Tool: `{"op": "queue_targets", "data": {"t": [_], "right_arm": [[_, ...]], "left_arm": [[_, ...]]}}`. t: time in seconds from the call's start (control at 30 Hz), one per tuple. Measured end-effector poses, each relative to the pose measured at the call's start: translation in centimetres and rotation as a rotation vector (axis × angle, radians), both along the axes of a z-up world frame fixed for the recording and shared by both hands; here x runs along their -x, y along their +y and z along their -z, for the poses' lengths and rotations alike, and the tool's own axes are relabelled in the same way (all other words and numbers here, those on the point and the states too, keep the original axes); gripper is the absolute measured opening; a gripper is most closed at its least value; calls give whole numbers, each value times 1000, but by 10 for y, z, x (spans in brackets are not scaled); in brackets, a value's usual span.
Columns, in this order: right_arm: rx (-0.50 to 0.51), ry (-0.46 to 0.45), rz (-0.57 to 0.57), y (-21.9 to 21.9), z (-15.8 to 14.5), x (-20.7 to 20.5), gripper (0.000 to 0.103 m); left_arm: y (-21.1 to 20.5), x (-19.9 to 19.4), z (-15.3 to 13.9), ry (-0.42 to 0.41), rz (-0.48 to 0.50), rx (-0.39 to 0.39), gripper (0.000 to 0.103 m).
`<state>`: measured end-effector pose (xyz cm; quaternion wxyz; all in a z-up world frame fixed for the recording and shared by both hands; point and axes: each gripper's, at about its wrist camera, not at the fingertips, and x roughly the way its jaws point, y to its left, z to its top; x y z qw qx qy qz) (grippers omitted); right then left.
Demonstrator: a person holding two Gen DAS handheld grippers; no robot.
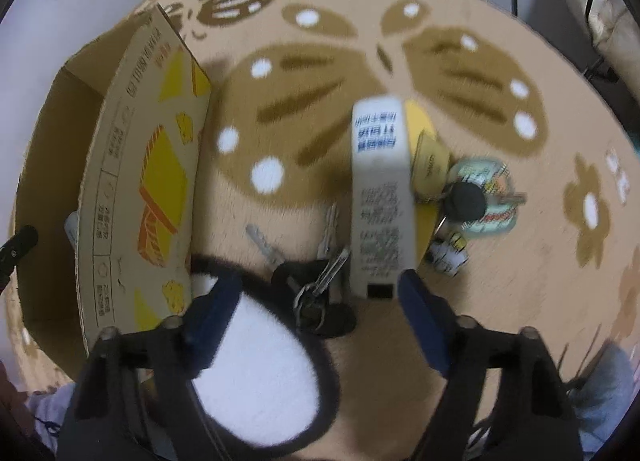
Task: Organize rigid objects
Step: 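Return the right tool to the pile and grasp the black car keys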
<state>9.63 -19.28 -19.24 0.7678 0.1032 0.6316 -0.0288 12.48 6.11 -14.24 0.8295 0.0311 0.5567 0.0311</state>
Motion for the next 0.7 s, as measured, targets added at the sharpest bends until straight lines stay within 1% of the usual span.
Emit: {"op": "queue_targets", "data": {"t": [0.1, 0.27, 0.4, 0.47, 0.5, 0.53, 0.6, 0.7], "right_arm": [[-26, 40, 4, 0, 7, 2, 83], [-55, 74, 1, 2, 17, 4, 83], [-130, 89, 16, -1, 28, 5, 83], [-146, 86, 29, 0, 32, 6, 81], [-138, 79, 38, 0, 33, 6, 79], [-112, 71, 39, 2, 33, 6, 74], [-70, 62, 20, 8, 33, 5, 73], [-53, 60, 8, 17, 41, 3, 69]], "left_arm": [[0, 0, 0, 1, -1, 2, 8], [0, 0, -1, 2, -1, 5, 8], [1, 0, -1, 2, -2, 5, 8], [1, 0, -1, 2, -2, 7, 8], [0, 0, -1, 2, -2, 6, 8], [1, 0, -1, 2, -1, 6, 8], [1, 0, -1, 2, -2, 7, 8], [1, 0, -1, 2, -2, 9, 8]]}}
